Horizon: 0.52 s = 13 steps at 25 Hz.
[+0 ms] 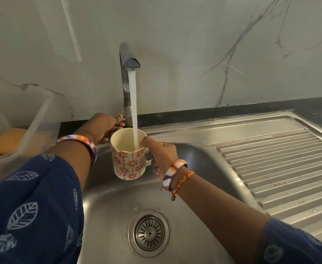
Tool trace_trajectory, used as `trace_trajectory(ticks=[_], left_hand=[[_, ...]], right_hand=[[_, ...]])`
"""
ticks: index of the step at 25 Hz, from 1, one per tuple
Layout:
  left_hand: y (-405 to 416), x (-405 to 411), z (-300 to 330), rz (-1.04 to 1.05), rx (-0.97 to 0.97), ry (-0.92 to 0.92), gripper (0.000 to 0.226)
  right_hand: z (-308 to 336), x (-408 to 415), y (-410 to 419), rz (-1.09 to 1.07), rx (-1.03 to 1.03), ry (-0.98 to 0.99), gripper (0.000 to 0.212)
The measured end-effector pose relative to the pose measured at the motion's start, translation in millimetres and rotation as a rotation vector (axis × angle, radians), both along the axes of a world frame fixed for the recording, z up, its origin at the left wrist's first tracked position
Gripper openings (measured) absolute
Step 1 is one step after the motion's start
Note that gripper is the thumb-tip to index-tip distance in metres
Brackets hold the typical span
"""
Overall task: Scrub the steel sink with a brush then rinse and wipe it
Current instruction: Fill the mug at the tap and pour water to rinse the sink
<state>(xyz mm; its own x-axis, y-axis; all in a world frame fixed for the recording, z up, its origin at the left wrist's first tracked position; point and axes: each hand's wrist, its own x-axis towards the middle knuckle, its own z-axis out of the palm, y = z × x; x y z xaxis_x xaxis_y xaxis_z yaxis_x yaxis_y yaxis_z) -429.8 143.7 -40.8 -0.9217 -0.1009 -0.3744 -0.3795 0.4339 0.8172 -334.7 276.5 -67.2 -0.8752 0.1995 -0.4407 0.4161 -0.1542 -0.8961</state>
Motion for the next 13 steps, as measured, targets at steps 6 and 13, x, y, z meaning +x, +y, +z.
trace_trajectory(ticks=[6, 13], left_hand=[[1.6, -0.3, -0.4, 0.006, -0.011, -0.002, 0.034], [5.2, 3.2, 2.0, 0.002, -0.043, -0.010, 0.032]], right_hand=[[0.1, -0.5, 1.2, 0.015, 0.006, 0.024, 0.025], [-0.2, -1.0, 3.5, 0.014, 0.010, 0.038, 0.027]])
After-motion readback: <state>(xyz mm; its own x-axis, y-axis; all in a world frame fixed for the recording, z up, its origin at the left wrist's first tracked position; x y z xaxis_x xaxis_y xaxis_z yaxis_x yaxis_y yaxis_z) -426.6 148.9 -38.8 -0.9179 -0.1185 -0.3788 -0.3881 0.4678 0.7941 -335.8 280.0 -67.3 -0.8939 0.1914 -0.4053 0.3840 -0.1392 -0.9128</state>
